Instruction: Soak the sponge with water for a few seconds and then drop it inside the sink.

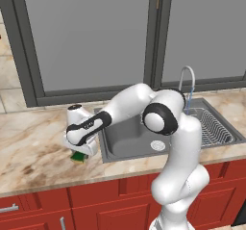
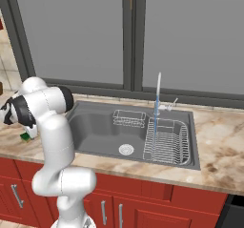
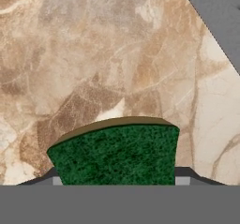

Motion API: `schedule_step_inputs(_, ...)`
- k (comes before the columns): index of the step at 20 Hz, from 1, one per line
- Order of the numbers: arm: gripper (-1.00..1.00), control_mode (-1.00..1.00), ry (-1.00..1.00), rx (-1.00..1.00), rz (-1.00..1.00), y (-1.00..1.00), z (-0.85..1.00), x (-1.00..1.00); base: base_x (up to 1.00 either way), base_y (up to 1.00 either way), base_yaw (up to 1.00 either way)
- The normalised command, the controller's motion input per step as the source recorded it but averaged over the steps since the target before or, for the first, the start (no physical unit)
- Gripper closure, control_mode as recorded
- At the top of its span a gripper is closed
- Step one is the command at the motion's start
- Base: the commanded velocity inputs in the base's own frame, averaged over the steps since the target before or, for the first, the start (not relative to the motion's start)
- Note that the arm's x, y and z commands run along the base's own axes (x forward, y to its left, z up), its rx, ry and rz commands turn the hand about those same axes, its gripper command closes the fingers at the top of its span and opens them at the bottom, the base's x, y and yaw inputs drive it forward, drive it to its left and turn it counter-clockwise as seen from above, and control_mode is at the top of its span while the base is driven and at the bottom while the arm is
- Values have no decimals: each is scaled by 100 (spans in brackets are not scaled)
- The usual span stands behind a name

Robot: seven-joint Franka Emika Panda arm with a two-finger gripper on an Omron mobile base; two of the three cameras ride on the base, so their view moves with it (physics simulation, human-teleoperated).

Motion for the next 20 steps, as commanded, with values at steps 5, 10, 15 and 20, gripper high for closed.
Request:
schedule_step_inputs(5,100,-100,0,0,0,-2,9,0,0,0,0)
schedule_step_inputs(10,100,-100,-3,0,0,-2,82,-8,0,0,0)
schedule_step_inputs(15,100,-100,-1,0,0,-7,79,0,0,0,0)
schedule_step_inputs(20,100,-100,-2,0,0,-24,42,0,0,0,0)
